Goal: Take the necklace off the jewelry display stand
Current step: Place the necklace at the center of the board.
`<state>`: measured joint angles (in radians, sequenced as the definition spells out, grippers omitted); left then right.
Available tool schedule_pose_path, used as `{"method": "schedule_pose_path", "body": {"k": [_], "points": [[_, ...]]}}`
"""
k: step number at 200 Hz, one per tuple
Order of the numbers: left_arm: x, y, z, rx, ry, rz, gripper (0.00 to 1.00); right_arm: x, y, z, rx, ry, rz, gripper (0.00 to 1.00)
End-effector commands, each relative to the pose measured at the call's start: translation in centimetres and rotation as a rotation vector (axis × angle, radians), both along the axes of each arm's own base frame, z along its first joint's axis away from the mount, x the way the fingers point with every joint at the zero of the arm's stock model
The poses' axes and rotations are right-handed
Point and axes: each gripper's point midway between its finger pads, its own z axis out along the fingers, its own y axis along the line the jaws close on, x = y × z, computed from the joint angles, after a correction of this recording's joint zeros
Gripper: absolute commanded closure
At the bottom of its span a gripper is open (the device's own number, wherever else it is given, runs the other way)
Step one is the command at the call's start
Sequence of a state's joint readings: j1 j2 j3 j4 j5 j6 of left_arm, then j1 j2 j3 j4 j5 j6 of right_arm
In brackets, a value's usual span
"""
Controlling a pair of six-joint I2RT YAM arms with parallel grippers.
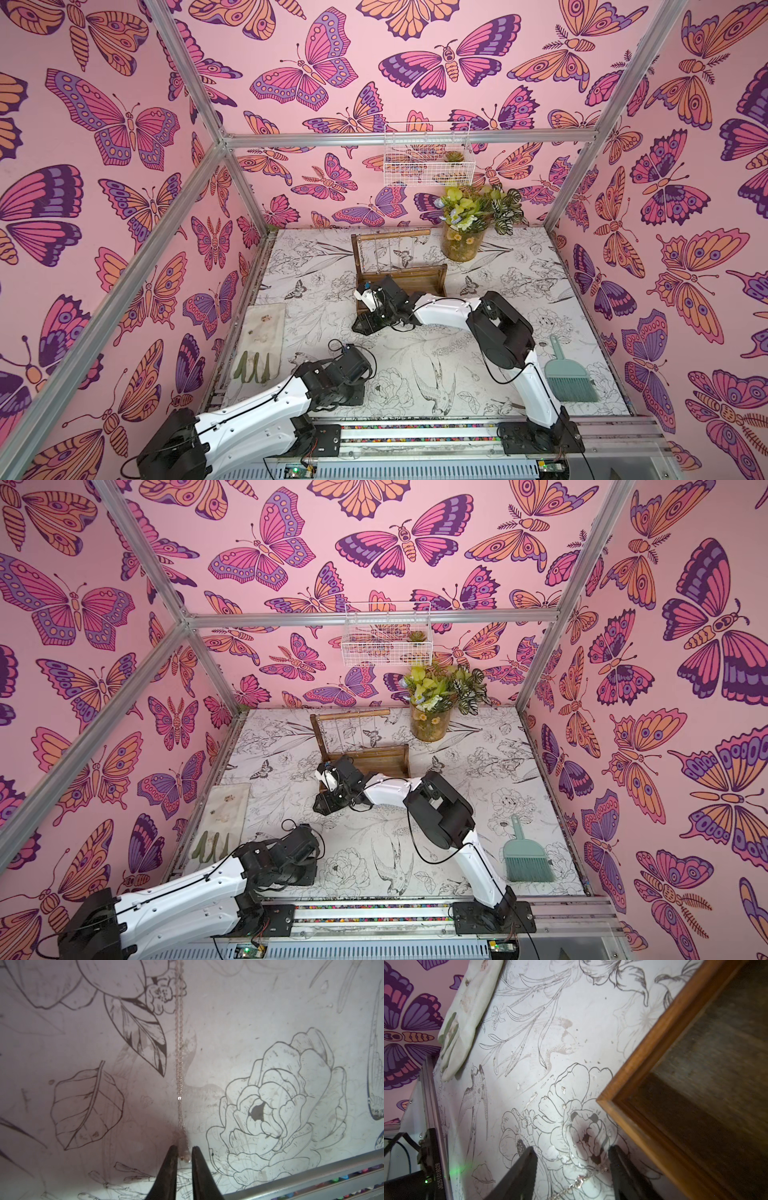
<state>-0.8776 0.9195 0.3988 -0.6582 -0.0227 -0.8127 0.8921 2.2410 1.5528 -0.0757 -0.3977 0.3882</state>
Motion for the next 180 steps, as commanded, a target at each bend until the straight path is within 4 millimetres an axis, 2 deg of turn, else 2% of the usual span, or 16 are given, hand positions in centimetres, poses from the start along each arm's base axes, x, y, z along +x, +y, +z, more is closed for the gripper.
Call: {"method": "schedule_pose_path", "body": {"k": [1,59,93,118,162,180], "points": [[-0.4,0.4,-0.3,0.011,0.003,-0.007,0.79,-0.6,-0.6,-0.9,-0.052,0.026,0.004,0.36],[-0.3,0.3,0.1,-0.013,-0.017,-0.009,0.72,-1.3,-0.4,1.5,-0.018,0.058,0.022,0.28],[-0.3,0.3,0.2,-0.016,-0.021,-0.009,0.68,-1.7,-0.7,2.3,-0.025,0.081,0.028,0.18],[-0.3,0.3,0.4,-0.017,-0.024,-0.011,0.65,-1.9,-0.9,2.8,-0.032,0.081,0.03,0.17],[-0.1,0.4,0.9,-0.024,-0.045,-0.005,0.52,-1.7,-1.2,3.9,-0.019,0.062,0.017,0.17],[-0.2,0.5,1.1,-0.029,-0.049,-0.005,0.52,-1.5,-1.2,4.5,-0.007,0.044,0.009,0.15]]}}
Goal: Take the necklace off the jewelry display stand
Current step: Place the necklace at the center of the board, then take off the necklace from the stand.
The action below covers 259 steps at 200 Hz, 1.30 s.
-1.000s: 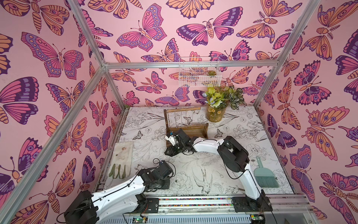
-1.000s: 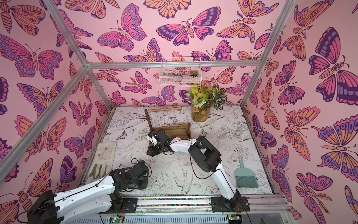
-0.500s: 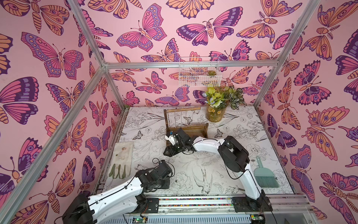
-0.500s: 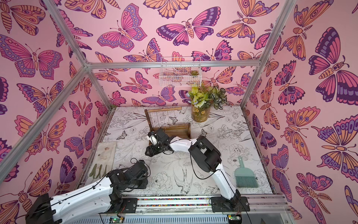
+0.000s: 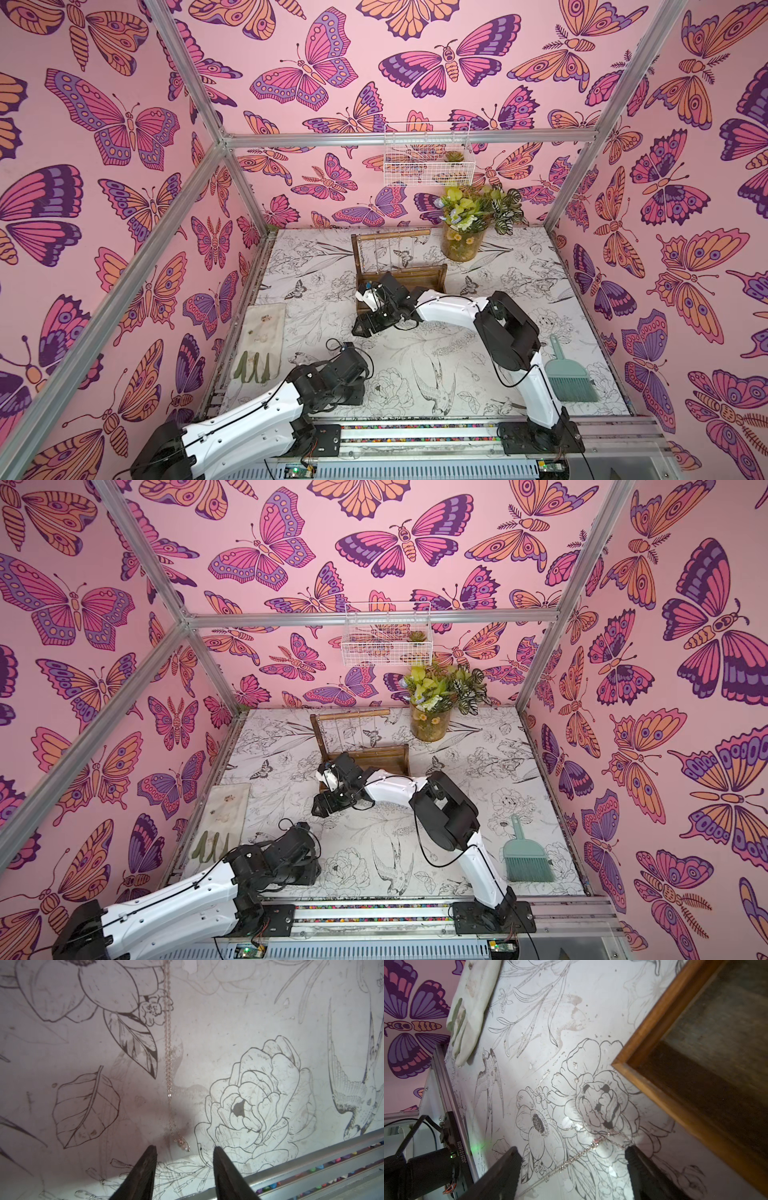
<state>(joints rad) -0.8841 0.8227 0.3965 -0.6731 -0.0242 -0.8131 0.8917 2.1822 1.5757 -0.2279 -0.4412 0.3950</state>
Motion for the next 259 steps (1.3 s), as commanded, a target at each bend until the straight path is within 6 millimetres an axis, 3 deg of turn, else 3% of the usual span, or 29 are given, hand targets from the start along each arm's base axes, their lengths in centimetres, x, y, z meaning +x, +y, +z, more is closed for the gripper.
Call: {"method": "schedule_pose_path", "body": {"k": [1,30,68,148,188,232,259], "points": [[-0.4,0.9,-0.2,0.032,0.003,0.002,0.52,0.2,-0.2,2.5,0.026,-0.031,-0.014,0.15],[-0.4,1.0,-0.2,0.04,0.006,0.003,0.52,0.8,0.0,2.6,0.024,-0.02,-0.016,0.04],[-0.1,1.1,0.8,0.035,-0.027,-0.003,0.46,1.3,-0.6,3.7,0.024,-0.037,-0.03,0.02],[2.8,0.0,5.4,0.027,-0.195,-0.044,0.14,2.3,-3.9,9.9,0.08,-0.105,-0.1,0.01],[5.1,-0.8,8.3,0.05,-0.287,-0.067,0.0,3.6,-7.2,13.2,0.109,-0.152,-0.167,0.01],[7.6,-1.9,11.3,-0.005,-0.346,-0.095,0.0,6.3,-11.6,17.4,0.141,-0.315,-0.278,0.01],[9.7,-2.1,13.1,-0.07,-0.368,-0.091,0.0,8.3,-14.7,18.6,0.141,-0.364,-0.346,0.01]]}}
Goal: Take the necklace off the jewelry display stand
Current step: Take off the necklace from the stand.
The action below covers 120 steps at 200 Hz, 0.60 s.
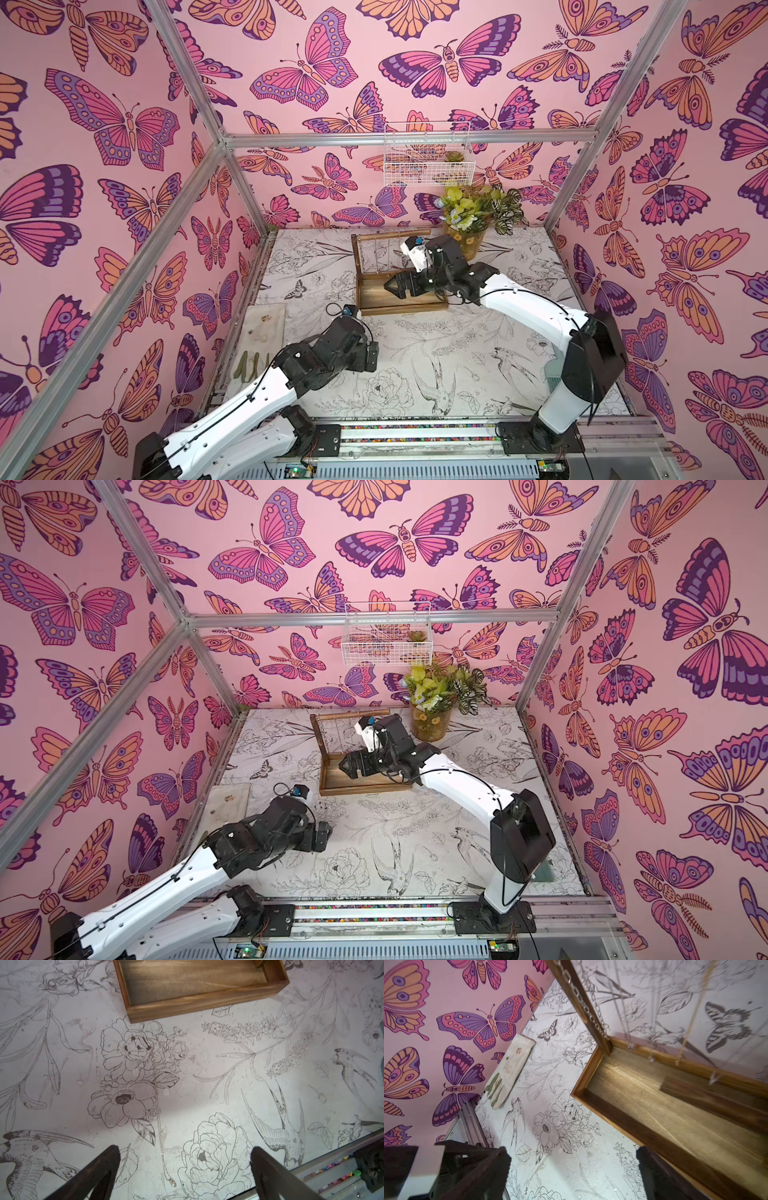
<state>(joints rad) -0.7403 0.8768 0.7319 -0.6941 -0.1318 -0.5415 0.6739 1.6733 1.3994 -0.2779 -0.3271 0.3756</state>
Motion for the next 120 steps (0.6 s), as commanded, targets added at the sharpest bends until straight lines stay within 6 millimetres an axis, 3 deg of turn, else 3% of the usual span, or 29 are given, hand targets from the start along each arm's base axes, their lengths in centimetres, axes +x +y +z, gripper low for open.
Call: {"method": "schedule_pose_path", "body": {"k": [1,50,120], "points": [[1.6,-0.7,1.9,-0.049,-0.041,-0.059,0.0,2.2,-2.6,1.7,-0.002,-0.091,-0.071,0.01],[5.4,-1.1,4.2,-0.15,-0.063,-0.074,0.0,5.9,-6.3,1.5,-0.038,-0.2,-0.13,0.01],[8.9,-1.0,5.7,-0.275,-0.077,-0.058,0.0,10.3,-7.1,1.2,0.044,-0.293,-0.166,0.27]]}}
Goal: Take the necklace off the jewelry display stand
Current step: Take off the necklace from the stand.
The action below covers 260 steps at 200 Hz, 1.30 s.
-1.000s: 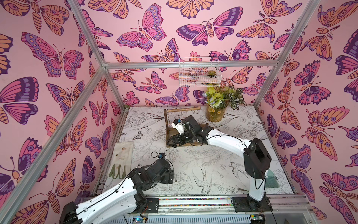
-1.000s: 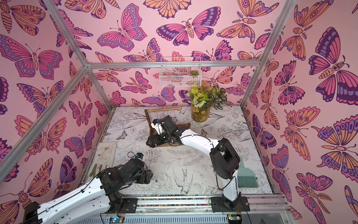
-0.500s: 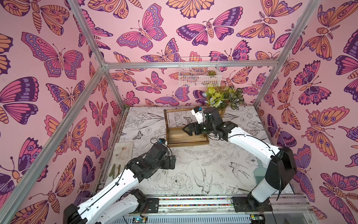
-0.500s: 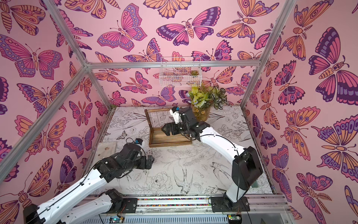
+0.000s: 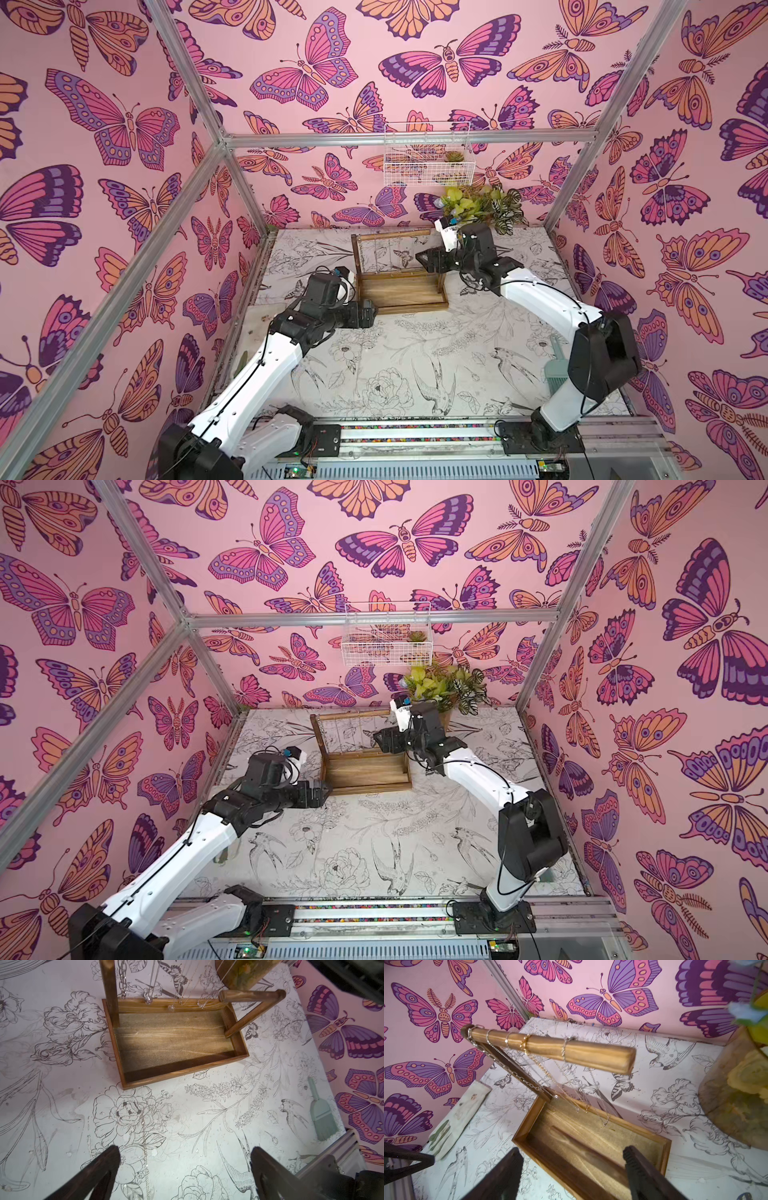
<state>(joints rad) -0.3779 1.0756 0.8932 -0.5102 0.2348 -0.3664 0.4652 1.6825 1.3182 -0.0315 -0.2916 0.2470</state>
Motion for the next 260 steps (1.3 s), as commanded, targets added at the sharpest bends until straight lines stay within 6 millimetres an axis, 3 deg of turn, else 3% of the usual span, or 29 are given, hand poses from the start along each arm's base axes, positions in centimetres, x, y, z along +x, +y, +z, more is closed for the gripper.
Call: {"method": "schedule_pose_path", "body": {"k": [1,67,132,260], "points": [[0.8,-0.7,1.1,-0.06,-0.036,-0.042,0.0,1.6,0.4,0.4,0.036,-0.064,0.011,0.27],[1.6,-0.4,0.8,-0.138,-0.029,-0.043,0.0,3.6,1.8,0.9,0.125,-0.094,0.017,0.4],[1.6,0.3,0.1,-0.162,-0.018,-0.042,0.0,4.5,2.3,1.8,0.142,-0.128,0.015,0.41],[1.2,0.8,-0.7,-0.153,-0.004,-0.036,0.0,5.2,3.7,1.1,0.119,-0.152,-0.013,0.49]]}}
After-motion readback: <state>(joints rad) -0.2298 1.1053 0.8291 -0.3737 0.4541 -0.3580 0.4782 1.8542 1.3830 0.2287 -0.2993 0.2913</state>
